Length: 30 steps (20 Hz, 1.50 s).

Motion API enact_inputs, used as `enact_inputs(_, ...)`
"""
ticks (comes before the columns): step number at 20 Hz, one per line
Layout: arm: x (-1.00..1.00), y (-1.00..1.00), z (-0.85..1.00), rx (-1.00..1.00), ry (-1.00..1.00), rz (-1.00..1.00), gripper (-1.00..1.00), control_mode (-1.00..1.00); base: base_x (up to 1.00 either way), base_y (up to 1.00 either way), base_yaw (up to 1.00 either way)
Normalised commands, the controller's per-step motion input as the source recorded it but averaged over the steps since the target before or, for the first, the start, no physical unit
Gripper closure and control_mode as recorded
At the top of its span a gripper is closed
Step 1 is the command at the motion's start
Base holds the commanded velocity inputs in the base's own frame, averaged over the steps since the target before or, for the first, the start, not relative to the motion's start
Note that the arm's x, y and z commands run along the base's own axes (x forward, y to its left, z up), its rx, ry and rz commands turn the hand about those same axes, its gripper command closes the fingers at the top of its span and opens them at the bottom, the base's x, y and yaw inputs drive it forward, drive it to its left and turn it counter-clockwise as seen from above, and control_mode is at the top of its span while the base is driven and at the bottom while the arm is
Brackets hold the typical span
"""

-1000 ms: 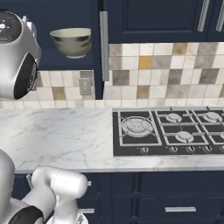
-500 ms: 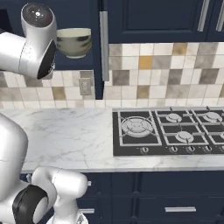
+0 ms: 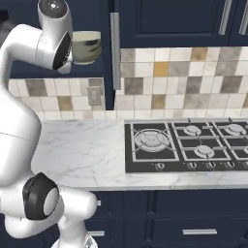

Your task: Take the smaller bowl and place it next to the appetizer plate on the dining counter , and place the larger bowl next to the plate with cooked food.

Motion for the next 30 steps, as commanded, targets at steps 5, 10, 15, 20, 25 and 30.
enact_inputs(5, 0.58, 0.24, 0.0, -0.01, 0.0, 0.0, -1.0, -1.0, 0.0, 0.0, 0.0)
enact_inputs(10, 0.69, 0.0, -0.01, -0.01, 0.0, 0.0, -1.0, -1.0, 0.0, 0.0, 0.0)
enact_inputs(15, 0.72, 0.0, -0.14, -0.04, 0.0, 0.0, -1.0, -1.0, 0.0, 0.0, 0.0)
enact_inputs(20, 0.8, 0.0, -0.02, -0.02, 0.0, 0.0, -1.0, -1.0, 0.0, 0.0, 0.0)
enact_inputs(25, 0.67, 0.0, 0.0, 0.0, 0.0, 0.0, -1.0, -1.0, 0.0, 0.0, 0.0)
enact_inputs(30, 0.22, 0.03, -0.21, -0.04, 0.04, 0.0, 1.0, -1.0, 0.0, 0.0, 0.0)
